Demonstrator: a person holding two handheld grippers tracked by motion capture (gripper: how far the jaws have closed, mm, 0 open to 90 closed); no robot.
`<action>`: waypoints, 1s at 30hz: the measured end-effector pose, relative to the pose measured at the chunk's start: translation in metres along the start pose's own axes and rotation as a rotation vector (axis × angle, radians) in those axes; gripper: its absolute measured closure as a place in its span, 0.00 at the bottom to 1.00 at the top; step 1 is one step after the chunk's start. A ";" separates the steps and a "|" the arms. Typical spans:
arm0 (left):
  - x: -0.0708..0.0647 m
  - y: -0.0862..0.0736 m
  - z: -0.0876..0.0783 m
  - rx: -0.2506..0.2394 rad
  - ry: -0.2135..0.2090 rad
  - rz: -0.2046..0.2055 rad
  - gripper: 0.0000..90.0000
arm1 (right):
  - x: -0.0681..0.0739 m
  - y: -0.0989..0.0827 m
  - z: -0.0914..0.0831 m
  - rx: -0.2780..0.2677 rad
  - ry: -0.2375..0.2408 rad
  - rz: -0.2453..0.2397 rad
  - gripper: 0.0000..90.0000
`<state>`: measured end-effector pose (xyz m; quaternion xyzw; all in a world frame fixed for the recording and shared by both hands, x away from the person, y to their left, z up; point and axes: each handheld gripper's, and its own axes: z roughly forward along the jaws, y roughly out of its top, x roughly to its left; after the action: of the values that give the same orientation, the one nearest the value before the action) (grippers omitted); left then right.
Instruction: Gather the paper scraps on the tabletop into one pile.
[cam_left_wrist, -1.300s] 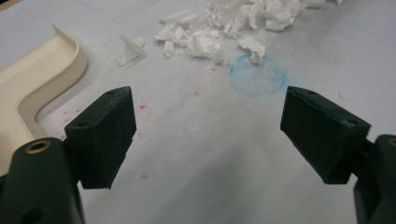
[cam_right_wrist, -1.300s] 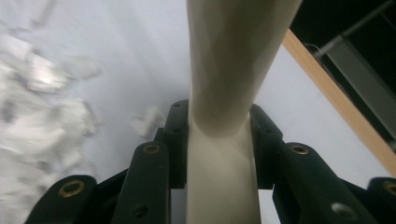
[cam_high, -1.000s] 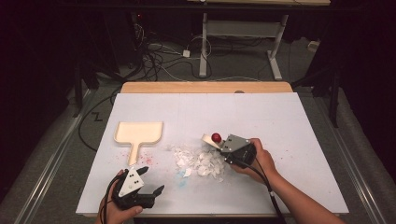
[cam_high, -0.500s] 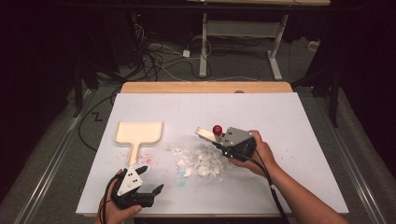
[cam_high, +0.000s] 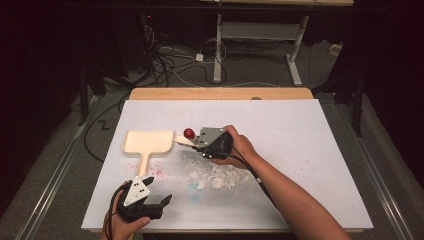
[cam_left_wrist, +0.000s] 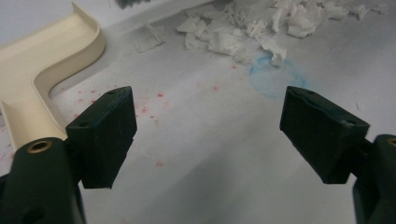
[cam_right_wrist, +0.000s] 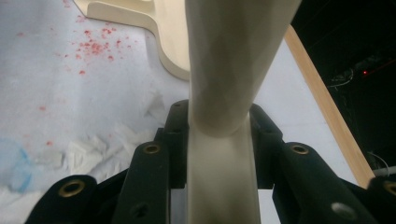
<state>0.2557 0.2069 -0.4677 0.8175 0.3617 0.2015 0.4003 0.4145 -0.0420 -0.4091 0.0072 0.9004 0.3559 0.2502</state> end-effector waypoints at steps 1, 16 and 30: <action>0.000 0.000 0.000 0.001 0.001 0.003 0.20 | 0.000 0.000 0.000 0.000 0.000 0.000 0.75; 0.002 -0.001 -0.003 0.001 0.003 -0.006 0.20 | 0.014 -0.002 0.006 0.029 0.242 -0.123 0.75; -0.002 0.001 0.003 0.023 -0.009 -0.003 0.20 | 0.011 -0.044 -0.068 -0.051 0.123 -0.057 0.75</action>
<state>0.2568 0.2037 -0.4688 0.8223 0.3635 0.1931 0.3929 0.3815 -0.1163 -0.4005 -0.0468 0.9044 0.3714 0.2048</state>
